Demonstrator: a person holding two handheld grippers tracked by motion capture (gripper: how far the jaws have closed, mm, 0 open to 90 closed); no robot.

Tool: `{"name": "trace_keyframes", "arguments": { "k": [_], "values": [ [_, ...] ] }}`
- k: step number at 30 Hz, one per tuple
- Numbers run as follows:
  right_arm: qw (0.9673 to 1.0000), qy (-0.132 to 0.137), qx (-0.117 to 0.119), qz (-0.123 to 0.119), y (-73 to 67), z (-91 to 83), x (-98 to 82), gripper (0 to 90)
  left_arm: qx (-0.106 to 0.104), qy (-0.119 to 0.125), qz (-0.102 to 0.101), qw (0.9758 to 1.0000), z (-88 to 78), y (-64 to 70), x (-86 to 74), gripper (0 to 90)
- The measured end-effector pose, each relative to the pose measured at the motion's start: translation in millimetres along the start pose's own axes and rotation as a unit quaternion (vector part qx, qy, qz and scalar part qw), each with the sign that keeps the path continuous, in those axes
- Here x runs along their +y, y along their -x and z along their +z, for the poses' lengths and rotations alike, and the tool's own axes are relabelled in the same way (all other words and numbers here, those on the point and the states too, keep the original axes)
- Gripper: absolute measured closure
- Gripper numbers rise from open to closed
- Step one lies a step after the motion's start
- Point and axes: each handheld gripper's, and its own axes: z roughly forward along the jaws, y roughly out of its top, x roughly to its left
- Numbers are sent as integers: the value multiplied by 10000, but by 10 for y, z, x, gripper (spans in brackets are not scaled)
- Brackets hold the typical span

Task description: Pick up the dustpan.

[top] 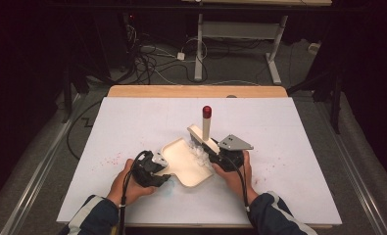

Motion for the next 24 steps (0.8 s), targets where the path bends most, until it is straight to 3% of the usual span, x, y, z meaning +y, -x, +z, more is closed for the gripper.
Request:
{"name": "trace_keyframes", "arguments": {
  "k": [9, 14, 17, 24],
  "values": [
    [9987, 21, 435, -250, -314, -6, 48, 677, -29, 7, -86, 10000, 12, 16, 20, 636],
    [9977, 21, 532, -418, -439, -12, 73, 677, -26, 19, -89, 10000, 6, 18, 19, 636],
    [9977, 75, 513, -436, -443, -38, 105, 678, -37, 25, -104, 9999, 9, 16, 13, 635],
    [9980, 351, 442, -273, -281, -154, 226, 678, -61, -7, -104, 9999, 22, 4, 11, 635]
  ]
}}
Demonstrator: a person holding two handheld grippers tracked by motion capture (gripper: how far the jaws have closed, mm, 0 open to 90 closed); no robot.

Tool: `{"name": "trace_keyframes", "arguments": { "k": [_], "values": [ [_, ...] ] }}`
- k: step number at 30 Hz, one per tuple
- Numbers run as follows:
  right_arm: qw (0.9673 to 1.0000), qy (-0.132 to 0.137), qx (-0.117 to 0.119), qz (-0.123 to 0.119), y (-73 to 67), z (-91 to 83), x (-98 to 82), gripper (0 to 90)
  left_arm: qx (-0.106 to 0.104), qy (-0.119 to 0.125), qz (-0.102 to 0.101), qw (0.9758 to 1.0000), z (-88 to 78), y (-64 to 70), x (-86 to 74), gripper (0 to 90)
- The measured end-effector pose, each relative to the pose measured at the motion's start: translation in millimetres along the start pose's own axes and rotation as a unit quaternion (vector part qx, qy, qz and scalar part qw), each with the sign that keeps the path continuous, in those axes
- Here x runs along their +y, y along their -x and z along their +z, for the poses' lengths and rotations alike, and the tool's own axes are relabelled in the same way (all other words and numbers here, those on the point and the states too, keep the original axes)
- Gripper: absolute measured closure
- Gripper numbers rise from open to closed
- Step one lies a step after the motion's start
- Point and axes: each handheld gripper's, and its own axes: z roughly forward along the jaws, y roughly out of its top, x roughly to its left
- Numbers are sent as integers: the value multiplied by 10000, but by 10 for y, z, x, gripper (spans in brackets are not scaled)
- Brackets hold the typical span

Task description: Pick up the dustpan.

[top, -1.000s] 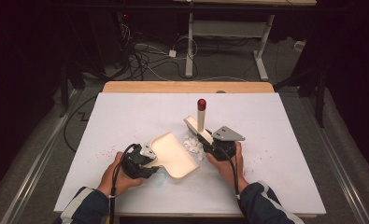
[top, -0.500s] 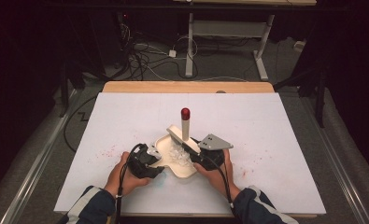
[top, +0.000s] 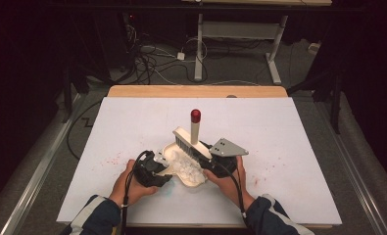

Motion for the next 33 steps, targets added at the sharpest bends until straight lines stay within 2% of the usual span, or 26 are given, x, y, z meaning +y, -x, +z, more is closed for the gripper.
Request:
{"name": "trace_keyframes", "arguments": {
  "k": [1, 11, 13, 16, 19, 22, 25, 33],
  "values": [
    [10000, 28, -39, 86, 21, -16, 8, 678, -4, 1, -5, 10000, 0, -1, -1, 635],
    [9991, 137, -160, 380, 306, -137, 38, 678, -11, 9, 16, 10000, 3, -11, -10, 635],
    [9992, 50, -204, 336, 335, -136, 26, 678, -9, 2, 16, 10000, 0, -14, -13, 635],
    [9989, -187, -420, 42, 361, -111, -42, 678, -8, 0, -1, 10000, -12, -15, -17, 635],
    [9977, -528, -429, -31, 405, -104, -128, 678, -28, 12, -15, 10000, -14, -23, -23, 635],
    [9965, -739, -363, -153, 424, -125, -201, 678, -50, 8, -27, 10000, -12, -28, -29, 635],
    [9966, -785, -239, -38, 419, -172, -217, 678, -54, -9, -33, 10000, -13, -32, -30, 635],
    [9957, -808, 333, 309, 337, -211, -173, 678, -16, 7, -42, 10000, -8, -34, -48, 635]
  ]
}}
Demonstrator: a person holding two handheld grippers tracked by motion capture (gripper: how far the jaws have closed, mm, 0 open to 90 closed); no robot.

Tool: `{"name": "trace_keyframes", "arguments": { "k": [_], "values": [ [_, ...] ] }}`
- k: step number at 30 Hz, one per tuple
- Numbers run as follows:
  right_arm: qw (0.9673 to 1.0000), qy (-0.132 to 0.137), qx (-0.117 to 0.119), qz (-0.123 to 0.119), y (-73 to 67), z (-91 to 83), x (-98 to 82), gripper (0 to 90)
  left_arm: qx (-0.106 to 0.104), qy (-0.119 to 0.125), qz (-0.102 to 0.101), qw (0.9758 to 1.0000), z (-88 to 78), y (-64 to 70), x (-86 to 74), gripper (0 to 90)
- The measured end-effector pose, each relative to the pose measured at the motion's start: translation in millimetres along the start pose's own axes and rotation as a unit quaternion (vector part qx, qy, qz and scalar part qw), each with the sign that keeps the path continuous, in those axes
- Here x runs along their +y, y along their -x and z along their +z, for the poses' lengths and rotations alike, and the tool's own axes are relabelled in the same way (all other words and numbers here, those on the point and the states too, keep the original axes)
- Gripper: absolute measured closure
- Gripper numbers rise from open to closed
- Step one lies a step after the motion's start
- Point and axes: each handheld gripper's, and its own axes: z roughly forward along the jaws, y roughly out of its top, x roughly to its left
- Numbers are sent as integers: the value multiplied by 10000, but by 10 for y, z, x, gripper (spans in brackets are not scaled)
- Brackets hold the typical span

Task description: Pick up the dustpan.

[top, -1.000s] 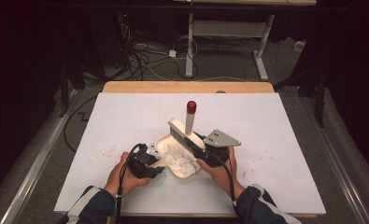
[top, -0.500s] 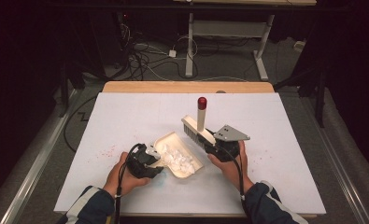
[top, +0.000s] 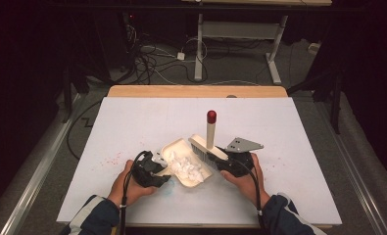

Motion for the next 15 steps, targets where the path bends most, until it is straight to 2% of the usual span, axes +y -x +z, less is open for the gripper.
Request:
{"name": "trace_keyframes", "arguments": {
  "k": [6, 10, 15],
  "values": [
    [9999, 96, 122, -18, -53, -81, 80, 678, 14, -14, -12, 10000, 15, -10, -7, 634],
    [9996, 278, -9, -105, -6, -205, 133, 678, 32, -10, 4, 10000, 8, -5, -5, 634],
    [9993, 157, -225, -251, 44, -282, 77, 678, 40, -19, 10, 10000, 19, -1, 0, 634]
  ]
}}
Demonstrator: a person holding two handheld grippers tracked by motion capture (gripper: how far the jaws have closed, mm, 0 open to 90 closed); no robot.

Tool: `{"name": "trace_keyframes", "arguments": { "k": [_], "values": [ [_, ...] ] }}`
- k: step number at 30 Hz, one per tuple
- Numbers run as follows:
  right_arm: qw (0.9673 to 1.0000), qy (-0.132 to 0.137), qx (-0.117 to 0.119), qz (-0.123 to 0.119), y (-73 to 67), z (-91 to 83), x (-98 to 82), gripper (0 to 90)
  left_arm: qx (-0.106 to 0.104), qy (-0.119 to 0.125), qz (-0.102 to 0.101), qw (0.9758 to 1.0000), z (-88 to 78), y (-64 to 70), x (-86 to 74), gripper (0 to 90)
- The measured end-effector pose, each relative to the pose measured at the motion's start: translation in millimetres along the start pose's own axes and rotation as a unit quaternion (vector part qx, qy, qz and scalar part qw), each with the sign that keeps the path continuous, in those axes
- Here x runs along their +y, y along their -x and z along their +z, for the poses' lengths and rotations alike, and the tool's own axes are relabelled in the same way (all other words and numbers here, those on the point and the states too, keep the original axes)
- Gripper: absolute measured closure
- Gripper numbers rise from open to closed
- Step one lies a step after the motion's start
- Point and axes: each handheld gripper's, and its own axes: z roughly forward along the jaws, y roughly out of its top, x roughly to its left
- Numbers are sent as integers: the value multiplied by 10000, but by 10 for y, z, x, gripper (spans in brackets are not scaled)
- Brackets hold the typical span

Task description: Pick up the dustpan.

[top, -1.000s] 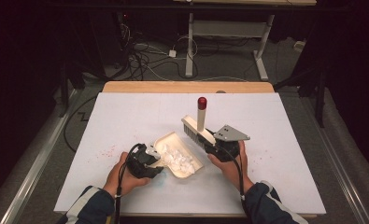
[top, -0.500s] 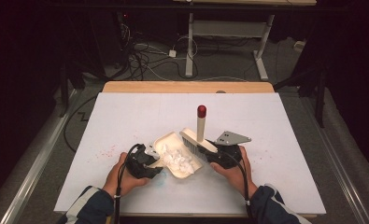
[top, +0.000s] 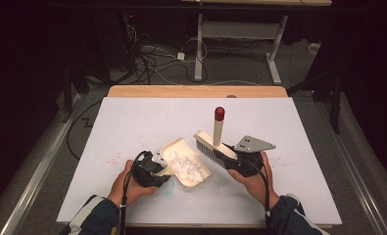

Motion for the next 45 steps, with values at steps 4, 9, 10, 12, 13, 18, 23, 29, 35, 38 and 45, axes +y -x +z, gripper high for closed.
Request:
{"name": "trace_keyframes", "arguments": {
  "k": [4, 9, 10, 12, 13, 18, 23, 29, 35, 38, 45],
  "values": [
    [9993, -277, -167, -185, 30, 51, -77, 678, 14, 4, 3, 10000, 3, 7, 6, 634],
    [9986, -458, 249, -103, -9, 114, -88, 678, 27, 20, 0, 10000, 11, 11, 13, 634],
    [9983, -471, 307, -140, -38, 118, -78, 678, 29, 16, 8, 10000, 15, 13, 16, 634],
    [9977, -480, 446, -190, -72, 124, -70, 678, 37, 12, 16, 10000, 17, 15, 20, 634],
    [9976, -480, 465, -185, -86, 125, -64, 678, 30, 18, 12, 10000, 16, 14, 19, 634],
    [9973, -293, 669, -55, -46, 57, -19, 678, 35, 23, 22, 10000, 14, 13, 21, 634],
    [9977, -168, 649, -43, 13, -33, 47, 678, 25, 34, 7, 10000, 12, 9, 20, 634],
    [9993, -153, 326, -127, 99, -88, 64, 678, 22, 48, 0, 10000, 3, 7, 17, 635],
    [9998, -201, 2, -98, 212, -63, 2, 678, -14, 37, -43, 10000, 5, -3, 14, 634],
    [9996, -226, -113, -150, 202, 35, -64, 678, 5, 36, -37, 10000, 8, 6, 17, 634],
    [9994, -211, 114, -240, 37, 252, -102, 678, -3, 38, -21, 10000, 20, 10, 32, 634]
  ]
}}
